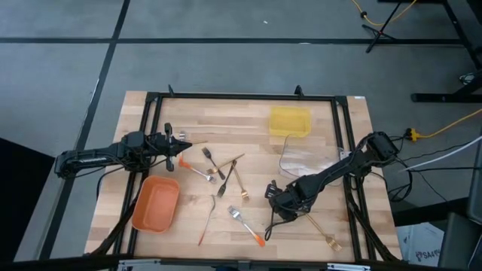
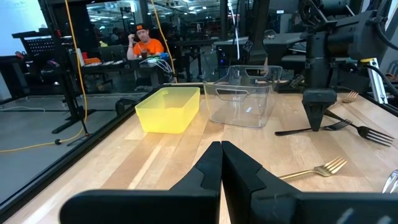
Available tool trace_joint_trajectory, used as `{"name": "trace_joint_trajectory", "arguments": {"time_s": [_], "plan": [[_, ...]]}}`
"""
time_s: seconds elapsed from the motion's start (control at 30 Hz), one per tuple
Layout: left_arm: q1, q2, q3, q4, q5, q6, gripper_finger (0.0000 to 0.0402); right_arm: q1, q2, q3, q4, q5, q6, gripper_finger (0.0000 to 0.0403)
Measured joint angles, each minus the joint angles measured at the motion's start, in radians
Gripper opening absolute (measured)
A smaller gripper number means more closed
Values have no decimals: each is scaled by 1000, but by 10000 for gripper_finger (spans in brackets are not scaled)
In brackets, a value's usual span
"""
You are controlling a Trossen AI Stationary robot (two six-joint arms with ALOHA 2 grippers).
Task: Sort silverware by color (type)
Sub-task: Put the black fork into the yellow bin
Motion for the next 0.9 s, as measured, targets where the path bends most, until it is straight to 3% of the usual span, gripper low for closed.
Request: {"name": "trace_joint_trajectory", "arguments": {"time_s": [0.33, 0.9], "plan": [[0, 0, 0, 0, 0, -1, 0, 1, 2, -2, -10, -8, 0, 104], [0, 0, 0, 0, 0, -2, 0, 1, 3, -3, 0, -6, 0, 29]]}}
